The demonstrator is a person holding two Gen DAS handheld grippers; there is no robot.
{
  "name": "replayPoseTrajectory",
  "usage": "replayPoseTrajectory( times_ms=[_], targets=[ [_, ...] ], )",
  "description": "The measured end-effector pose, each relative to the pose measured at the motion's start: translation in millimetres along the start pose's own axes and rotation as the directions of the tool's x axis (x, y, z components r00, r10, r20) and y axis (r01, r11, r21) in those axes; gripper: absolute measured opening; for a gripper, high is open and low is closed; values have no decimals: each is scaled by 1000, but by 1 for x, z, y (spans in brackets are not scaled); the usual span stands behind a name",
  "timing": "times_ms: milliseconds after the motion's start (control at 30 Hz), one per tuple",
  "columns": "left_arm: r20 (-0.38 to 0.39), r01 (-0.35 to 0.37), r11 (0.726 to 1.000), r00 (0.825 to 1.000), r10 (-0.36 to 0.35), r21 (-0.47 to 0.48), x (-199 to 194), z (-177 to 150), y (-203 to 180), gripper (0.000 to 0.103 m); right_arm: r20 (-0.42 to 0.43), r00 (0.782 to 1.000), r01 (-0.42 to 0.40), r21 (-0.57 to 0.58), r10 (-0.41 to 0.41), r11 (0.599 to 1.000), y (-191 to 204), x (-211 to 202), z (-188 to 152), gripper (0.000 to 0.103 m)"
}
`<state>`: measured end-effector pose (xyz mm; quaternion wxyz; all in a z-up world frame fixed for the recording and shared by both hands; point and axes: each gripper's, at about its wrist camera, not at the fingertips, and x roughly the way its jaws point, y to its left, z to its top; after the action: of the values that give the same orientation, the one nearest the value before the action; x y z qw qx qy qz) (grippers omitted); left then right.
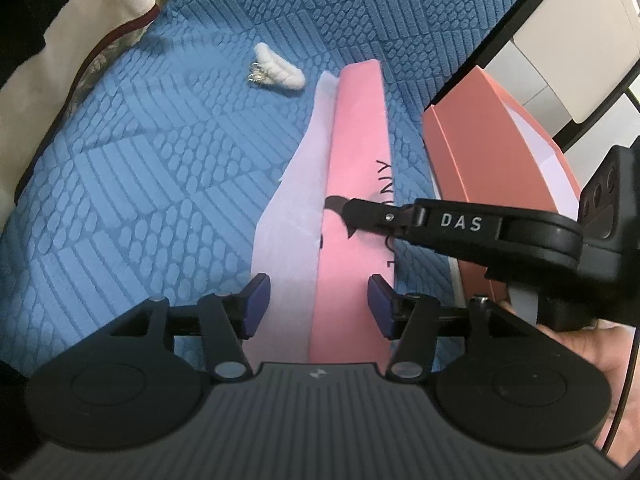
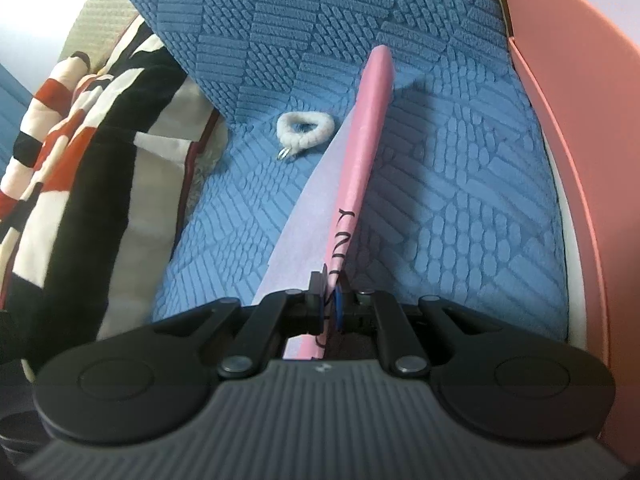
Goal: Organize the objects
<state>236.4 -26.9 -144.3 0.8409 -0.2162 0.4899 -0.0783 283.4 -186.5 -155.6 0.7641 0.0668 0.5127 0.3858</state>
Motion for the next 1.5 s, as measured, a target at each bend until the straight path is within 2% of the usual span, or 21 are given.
replayPoseTrajectory(
  times_ms=[267,467,600,733,800,900,1000,1100,1267,1500],
  targets=[
    [0,44,997,999,-44,65,4,-1,-13,60,6,1000,15,75,-16,997,-3,-1,3,8],
    [23,56,985,998,-61,161,8,-8,-39,58,9,1000,27,136,-28,990,-15,-9,2,8],
    [3,18,976,1000,-19,216,22,-16,-54,48,10,1000,27,172,-30,985,-19,-13,2,8],
    [36,-11,970,999,3,242,28,-21,-61,39,10,999,47,171,-49,984,-14,-15,3,8],
    [48,-9,975,999,-2,223,28,-21,-60,30,13,998,52,164,-55,985,-13,-14,4,8],
    [52,31,987,998,-40,158,26,-16,-49,21,7,998,64,149,-66,987,-13,-13,6,11],
    [48,96,993,994,-99,67,24,-10,-35,14,16,999,41,142,-44,989,-13,-16,8,15],
    [51,125,992,991,-126,10,22,-5,-24,8,46,999,1,122,-6,993,-9,-22,12,16],
    [37,152,984,988,-149,-95,24,-1,-7,5,79,996,-50,85,43,995,0,-26,15,15],
    [4,146,979,989,-147,-142,33,5,4,6,25,1000,-11,24,11,1000,11,3,11,15]
  ],
)
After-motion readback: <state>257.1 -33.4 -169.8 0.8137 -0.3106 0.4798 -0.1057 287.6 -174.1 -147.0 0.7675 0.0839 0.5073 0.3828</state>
